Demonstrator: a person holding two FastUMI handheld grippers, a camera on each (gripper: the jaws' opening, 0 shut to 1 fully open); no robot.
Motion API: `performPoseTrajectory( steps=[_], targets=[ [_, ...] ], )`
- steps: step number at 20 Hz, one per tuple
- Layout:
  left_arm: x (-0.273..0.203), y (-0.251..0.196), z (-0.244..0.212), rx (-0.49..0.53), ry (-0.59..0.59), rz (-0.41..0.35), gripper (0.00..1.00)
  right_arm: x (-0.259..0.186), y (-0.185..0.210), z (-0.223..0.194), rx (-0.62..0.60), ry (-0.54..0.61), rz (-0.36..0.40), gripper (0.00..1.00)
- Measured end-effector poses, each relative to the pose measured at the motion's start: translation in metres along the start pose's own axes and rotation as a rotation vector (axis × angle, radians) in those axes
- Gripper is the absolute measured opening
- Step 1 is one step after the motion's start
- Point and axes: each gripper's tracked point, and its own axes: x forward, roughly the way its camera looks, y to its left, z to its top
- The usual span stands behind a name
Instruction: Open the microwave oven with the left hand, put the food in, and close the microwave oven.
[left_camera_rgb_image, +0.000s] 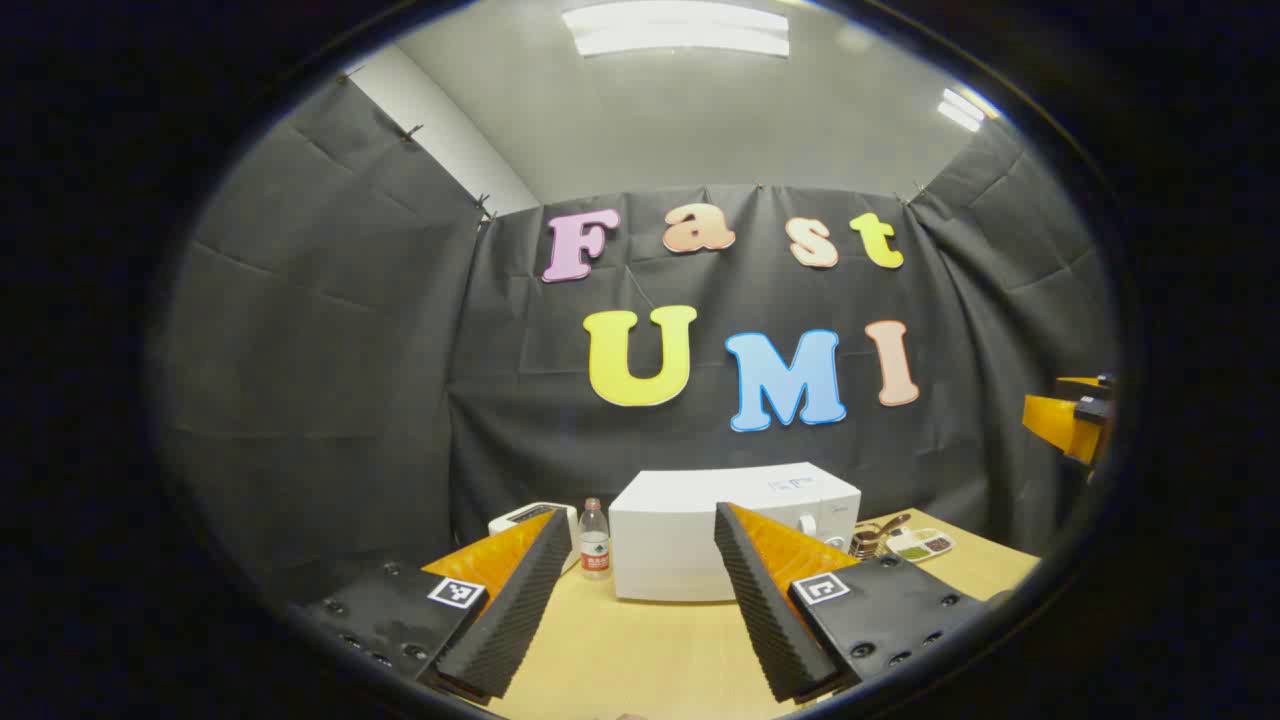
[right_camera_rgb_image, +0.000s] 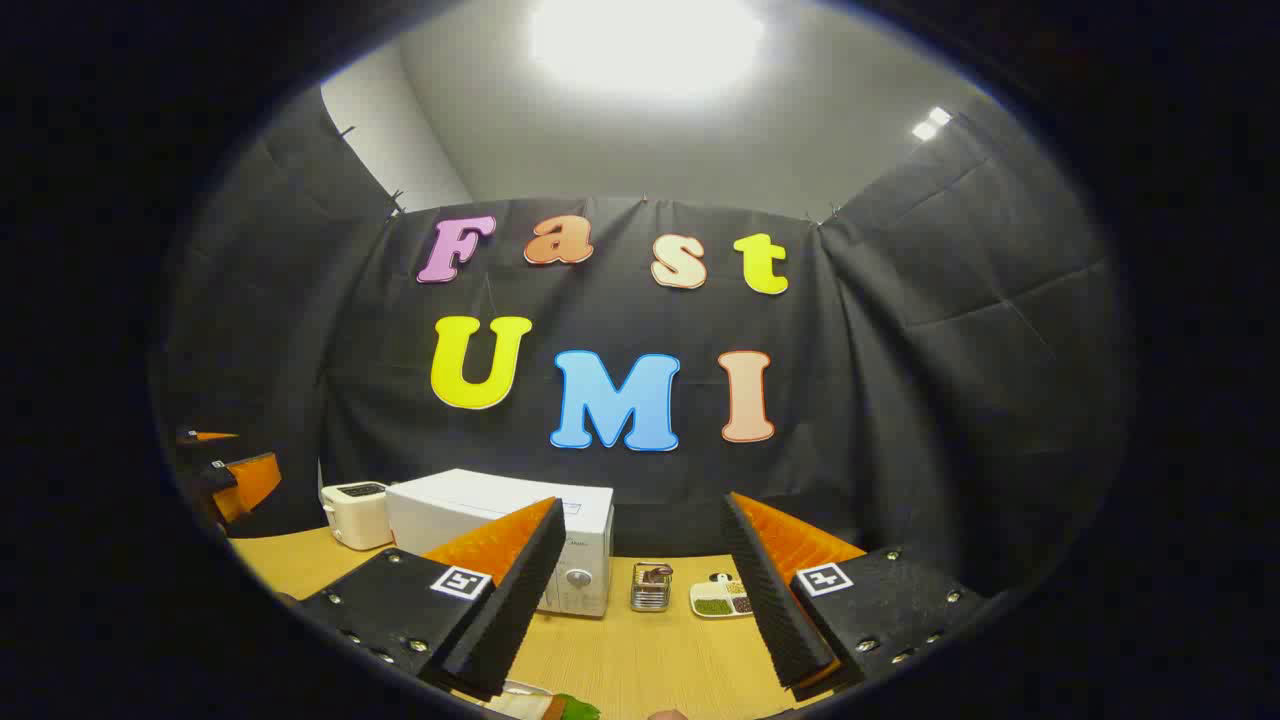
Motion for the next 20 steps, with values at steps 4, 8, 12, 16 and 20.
performPoseTrajectory(
  steps=[4,8,12,16,20],
  targets=[
    [-0.001,-0.005,0.000,0.006,-0.003,-0.001,0.95,0.000,-0.005,-0.003,0.002,0.008,-0.001,0.95],
    [-0.002,-0.014,0.000,0.006,-0.001,-0.006,0.95,0.000,-0.013,-0.006,-0.002,0.010,-0.004,0.95],
    [0.000,-0.027,-0.002,0.006,0.006,-0.010,0.95,0.000,-0.024,-0.007,0.002,0.013,-0.005,0.95],
    [0.002,-0.049,-0.001,0.010,0.001,-0.022,0.95,-0.001,-0.038,-0.009,-0.005,0.012,0.005,0.95],
    [0.012,-0.075,0.002,0.014,-0.015,-0.019,0.95,-0.001,-0.060,-0.006,-0.028,-0.013,0.013,0.95]
  ],
)
